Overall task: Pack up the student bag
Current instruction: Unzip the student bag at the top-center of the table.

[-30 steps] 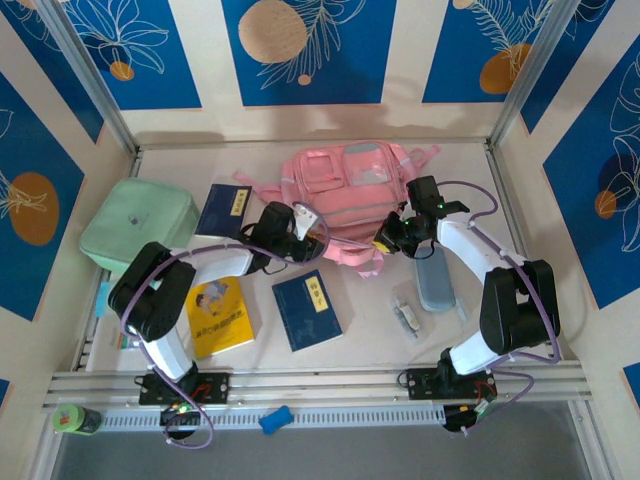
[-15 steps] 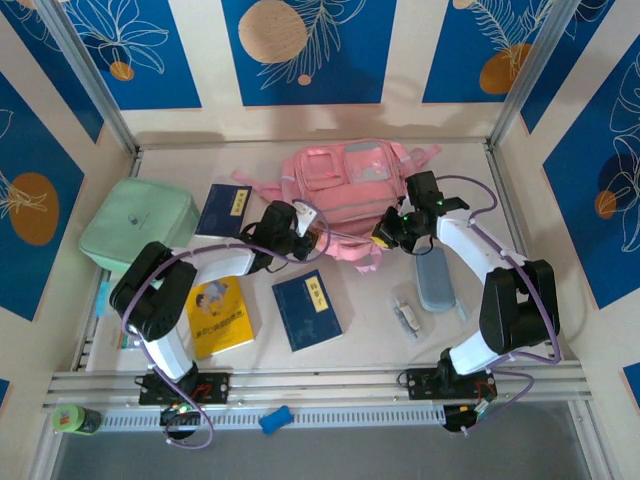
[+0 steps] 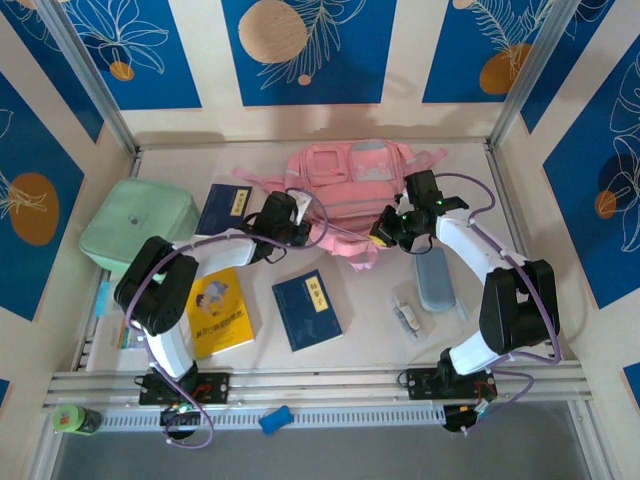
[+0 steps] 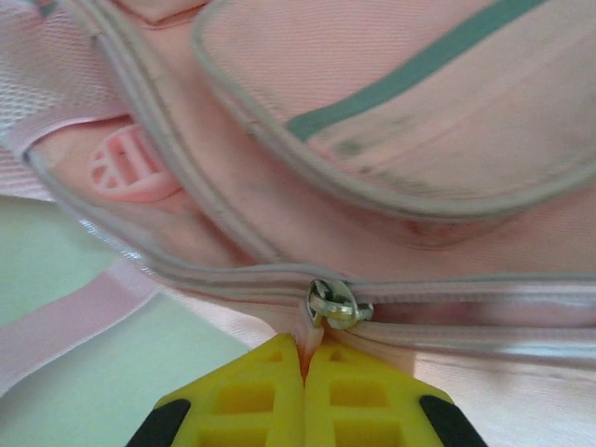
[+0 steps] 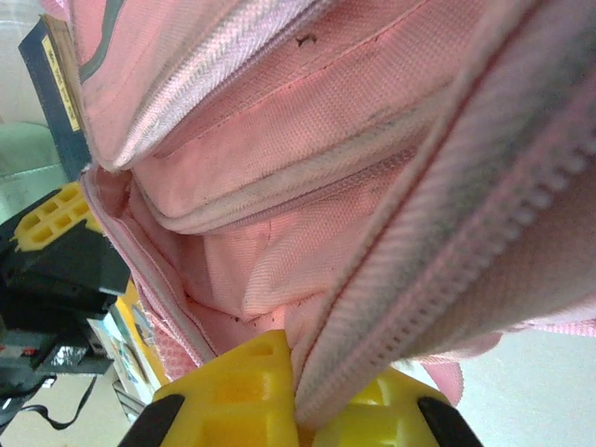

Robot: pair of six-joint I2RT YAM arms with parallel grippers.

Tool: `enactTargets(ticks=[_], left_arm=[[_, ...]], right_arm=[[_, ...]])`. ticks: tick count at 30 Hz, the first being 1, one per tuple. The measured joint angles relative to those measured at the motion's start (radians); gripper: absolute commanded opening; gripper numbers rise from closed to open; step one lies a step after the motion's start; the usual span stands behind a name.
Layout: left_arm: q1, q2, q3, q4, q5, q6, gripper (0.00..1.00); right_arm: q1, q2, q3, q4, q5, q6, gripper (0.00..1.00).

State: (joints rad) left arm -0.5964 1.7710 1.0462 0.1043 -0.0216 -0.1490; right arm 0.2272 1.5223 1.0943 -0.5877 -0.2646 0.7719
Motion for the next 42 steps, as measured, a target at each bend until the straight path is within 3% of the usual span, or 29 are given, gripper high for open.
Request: enactTargets(ticks=[13,20,26,28,32,36,42], left_arm=[[0.066,0.027,0.036,-0.062,-0.063,-0.008,0.0],[0.172,0.11,0.119,-0.099,-0.013,-0.04,0.0],[0.199,0.153,0.187,-0.137,0.017,-0.056,0.0],[0.202,0.154,0.196,-0.15,0.021,-0.06,0.11],[0.207,0.153,0.203,-0.163,0.041,-0.082,0.3],[0.21,0.097,0.159,-0.199,0.069,-0.126,0.38],[0.21,-0.183,-0.011,-0.278,0.084,-0.24,0.5]], right_arm=[[-0.007,0.004,0.036,-0.041,-0.029,-0.048,0.0],[0.024,0.054,0.072,-0.049,-0.069,-0.072,0.0],[0.072,0.105,0.082,-0.02,-0.076,-0.073,0.0],[0.081,0.114,0.082,-0.014,-0.07,-0.072,0.0],[0.089,0.117,0.082,-0.004,-0.059,-0.064,0.22],[0.09,0.101,0.077,-0.005,-0.037,-0.077,0.44],[0.095,-0.017,0.061,-0.011,-0.006,-0.119,0.61]])
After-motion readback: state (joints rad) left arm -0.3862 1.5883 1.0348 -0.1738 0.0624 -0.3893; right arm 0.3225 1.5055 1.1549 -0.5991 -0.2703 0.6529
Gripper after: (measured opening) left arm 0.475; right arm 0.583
